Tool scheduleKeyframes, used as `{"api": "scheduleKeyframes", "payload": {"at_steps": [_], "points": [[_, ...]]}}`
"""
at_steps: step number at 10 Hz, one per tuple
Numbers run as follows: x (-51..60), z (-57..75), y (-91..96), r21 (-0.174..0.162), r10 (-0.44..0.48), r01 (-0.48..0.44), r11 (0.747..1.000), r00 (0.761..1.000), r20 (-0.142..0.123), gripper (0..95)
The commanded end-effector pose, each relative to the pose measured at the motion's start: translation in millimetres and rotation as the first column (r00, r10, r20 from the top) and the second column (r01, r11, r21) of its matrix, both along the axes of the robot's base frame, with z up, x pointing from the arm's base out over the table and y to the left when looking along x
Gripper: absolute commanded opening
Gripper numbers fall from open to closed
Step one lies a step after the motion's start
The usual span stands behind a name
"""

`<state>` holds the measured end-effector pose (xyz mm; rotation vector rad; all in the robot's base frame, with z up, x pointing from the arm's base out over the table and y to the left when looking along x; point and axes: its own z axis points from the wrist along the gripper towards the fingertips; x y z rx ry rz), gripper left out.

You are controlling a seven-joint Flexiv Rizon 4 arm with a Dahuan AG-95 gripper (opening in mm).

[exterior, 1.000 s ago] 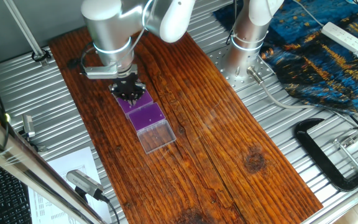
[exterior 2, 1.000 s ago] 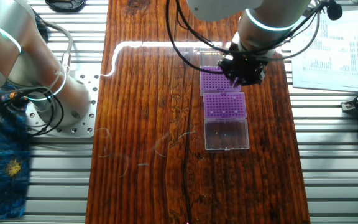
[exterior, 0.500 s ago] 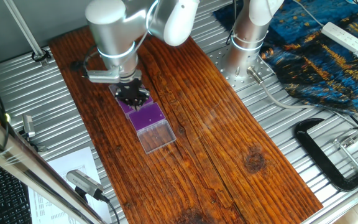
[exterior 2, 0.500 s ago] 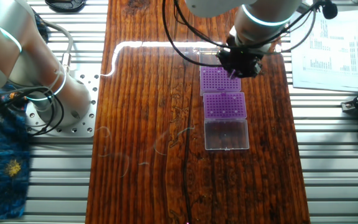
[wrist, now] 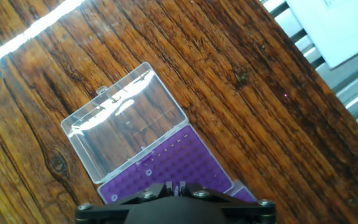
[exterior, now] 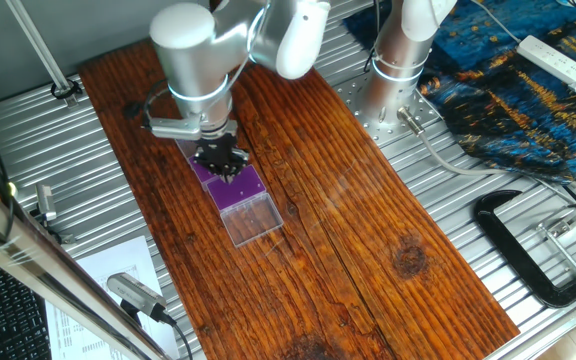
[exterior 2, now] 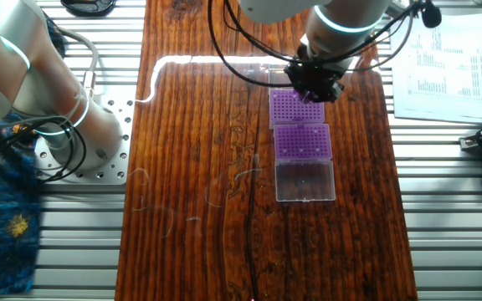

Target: Transfer all small pipette tips from one holder to another

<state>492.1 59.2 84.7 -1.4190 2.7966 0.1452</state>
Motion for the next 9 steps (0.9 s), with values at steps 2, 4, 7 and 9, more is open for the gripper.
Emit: {"api": "scheduleKeyframes", "payload": {"at_steps": [2,4,7,9], "points": [[-6.3,-5.0,-0.1,0.02,-0.027,0.027,0.999,1.0,0.002,0.0],[-8.4,-6.5,2.7,0.024,-0.034,0.034,0.999,0.999,0.002,0.0],[-13.6,-6.3,8.0,0.017,-0.047,0.047,0.999,0.999,0.001,0.0],[-19.0,-8.1,6.5,0.017,-0.048,0.048,0.999,0.999,0.002,0.0]]}}
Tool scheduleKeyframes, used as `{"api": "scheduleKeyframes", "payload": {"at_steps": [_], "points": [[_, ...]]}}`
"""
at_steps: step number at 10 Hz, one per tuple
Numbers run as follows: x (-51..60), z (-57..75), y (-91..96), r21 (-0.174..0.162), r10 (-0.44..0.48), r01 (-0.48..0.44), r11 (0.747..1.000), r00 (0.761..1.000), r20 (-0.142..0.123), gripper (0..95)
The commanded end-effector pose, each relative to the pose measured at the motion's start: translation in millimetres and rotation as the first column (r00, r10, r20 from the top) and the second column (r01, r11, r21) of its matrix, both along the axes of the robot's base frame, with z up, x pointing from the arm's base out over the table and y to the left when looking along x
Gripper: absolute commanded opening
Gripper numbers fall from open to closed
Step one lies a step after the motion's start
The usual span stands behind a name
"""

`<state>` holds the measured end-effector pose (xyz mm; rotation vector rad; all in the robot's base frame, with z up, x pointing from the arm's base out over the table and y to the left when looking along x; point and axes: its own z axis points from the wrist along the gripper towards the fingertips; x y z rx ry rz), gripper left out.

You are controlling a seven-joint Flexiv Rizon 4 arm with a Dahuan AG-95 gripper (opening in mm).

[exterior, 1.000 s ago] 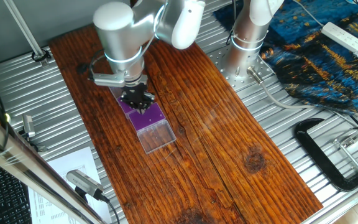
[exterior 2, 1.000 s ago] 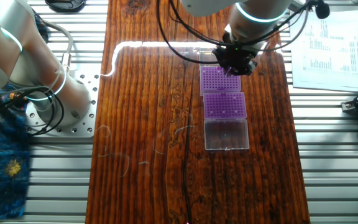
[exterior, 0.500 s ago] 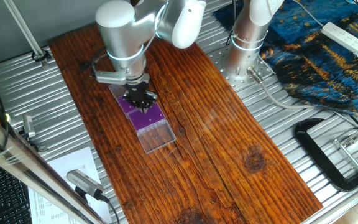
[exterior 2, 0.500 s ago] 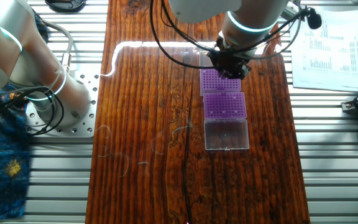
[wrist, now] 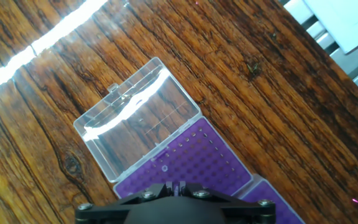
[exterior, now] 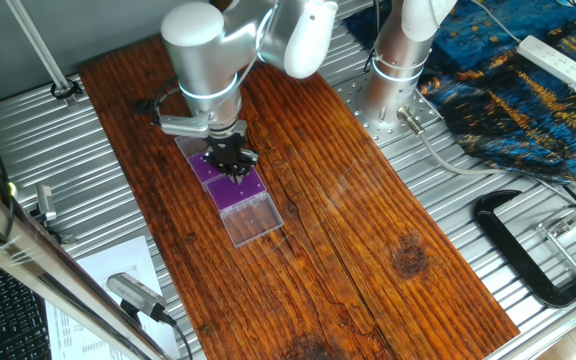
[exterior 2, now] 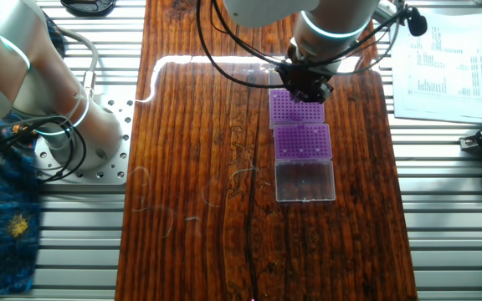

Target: Transfer all small pipette tips from one holder to another

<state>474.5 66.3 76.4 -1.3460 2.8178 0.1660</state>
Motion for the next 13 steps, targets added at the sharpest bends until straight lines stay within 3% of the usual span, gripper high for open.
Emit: {"api": "scheduleKeyframes", "payload": {"at_steps": [1,13], "points": [[-3.5,-0.8,-1.5,-0.001,0.002,-0.002,1.0,1.0,0.0,0.0],[-10.6,-5.0,-4.2,-0.009,0.004,-0.004,1.0,1.0,0.01,0.0]]}}
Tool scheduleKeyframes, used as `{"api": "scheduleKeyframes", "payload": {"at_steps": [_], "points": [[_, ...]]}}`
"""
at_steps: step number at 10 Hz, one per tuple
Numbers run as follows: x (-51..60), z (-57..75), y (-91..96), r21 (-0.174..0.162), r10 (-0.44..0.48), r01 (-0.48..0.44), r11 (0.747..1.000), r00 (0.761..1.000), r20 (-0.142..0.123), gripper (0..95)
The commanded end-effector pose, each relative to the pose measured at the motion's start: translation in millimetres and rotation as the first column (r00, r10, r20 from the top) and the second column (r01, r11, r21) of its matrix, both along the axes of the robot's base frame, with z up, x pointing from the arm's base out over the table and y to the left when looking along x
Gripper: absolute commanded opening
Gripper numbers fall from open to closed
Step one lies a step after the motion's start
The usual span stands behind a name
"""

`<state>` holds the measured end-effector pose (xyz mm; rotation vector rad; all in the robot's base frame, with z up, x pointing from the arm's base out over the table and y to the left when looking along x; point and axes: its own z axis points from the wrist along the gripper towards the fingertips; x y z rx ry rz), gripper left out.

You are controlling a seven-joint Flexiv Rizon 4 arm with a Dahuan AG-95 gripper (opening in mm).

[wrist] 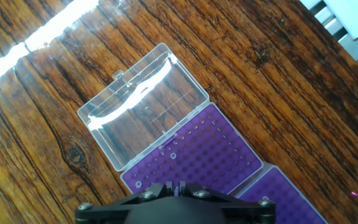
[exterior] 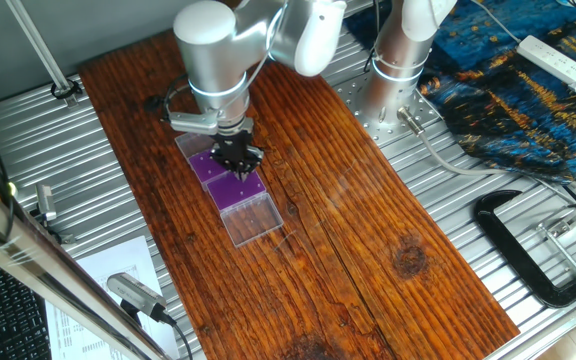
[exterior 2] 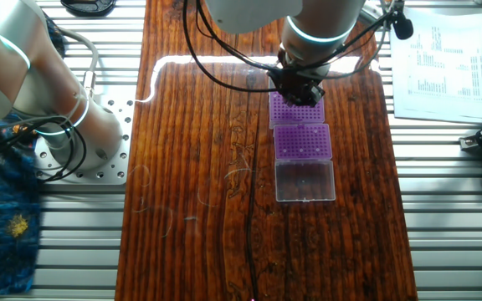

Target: Transfer all small pipette tips from one holder to another

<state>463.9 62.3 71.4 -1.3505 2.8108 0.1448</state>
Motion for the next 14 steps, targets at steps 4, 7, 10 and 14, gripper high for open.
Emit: {"api": "scheduleKeyframes", "payload": {"at_steps": [4,7,10,14], "points": [[-1.4,-0.9,-0.7,0.002,-0.003,0.003,1.0,1.0,-0.002,0.0],[-5.7,-2.6,-2.1,0.01,-0.009,0.009,1.0,1.0,-0.002,0.0],[-7.3,-3.3,-2.1,0.015,-0.016,0.016,1.0,1.0,-0.001,0.0],[-7.1,-5.0,-2.0,0.014,-0.01,0.01,1.0,1.0,-0.001,0.0]]}}
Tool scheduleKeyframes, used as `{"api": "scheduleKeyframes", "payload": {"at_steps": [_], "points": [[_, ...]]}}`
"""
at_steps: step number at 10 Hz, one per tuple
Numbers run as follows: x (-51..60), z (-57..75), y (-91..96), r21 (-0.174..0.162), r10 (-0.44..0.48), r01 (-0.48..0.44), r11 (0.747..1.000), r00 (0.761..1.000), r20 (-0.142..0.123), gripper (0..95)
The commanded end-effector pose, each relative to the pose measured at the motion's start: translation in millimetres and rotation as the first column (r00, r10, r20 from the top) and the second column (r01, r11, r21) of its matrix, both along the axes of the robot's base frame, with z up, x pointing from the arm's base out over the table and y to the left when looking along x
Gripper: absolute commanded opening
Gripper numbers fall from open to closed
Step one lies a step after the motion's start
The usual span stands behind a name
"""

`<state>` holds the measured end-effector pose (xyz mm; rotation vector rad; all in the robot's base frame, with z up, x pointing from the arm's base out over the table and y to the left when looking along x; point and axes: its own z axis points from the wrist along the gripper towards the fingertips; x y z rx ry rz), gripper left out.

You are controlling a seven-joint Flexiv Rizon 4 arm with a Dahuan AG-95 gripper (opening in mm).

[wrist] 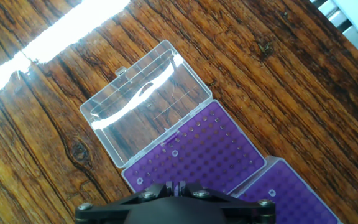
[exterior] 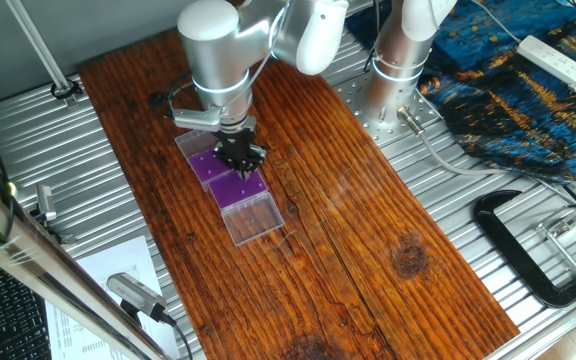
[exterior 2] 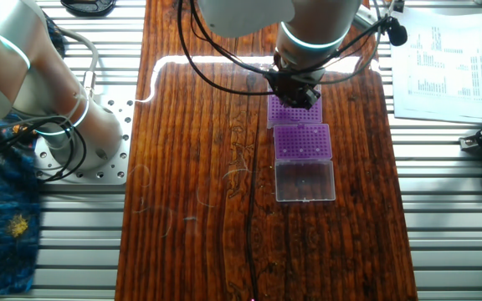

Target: Transfer all small pipette tips from one holder to another

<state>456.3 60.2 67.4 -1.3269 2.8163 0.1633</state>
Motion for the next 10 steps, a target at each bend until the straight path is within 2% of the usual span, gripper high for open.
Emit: {"api": "scheduleKeyframes", "payload": {"at_steps": [1,3,4,8,10], "points": [[0.6,-1.7,0.0,0.002,0.008,-0.008,1.0,1.0,0.002,0.0],[1.0,-3.0,0.0,0.007,0.017,-0.017,1.0,1.0,0.006,0.0],[1.6,-2.7,0.2,0.006,0.02,-0.02,1.0,1.0,0.007,19.0],[9.6,0.2,2.9,0.002,0.015,-0.015,1.0,1.0,0.008,19.0],[25.7,6.9,6.8,-0.022,0.019,-0.019,1.0,1.0,0.008,19.0]]}}
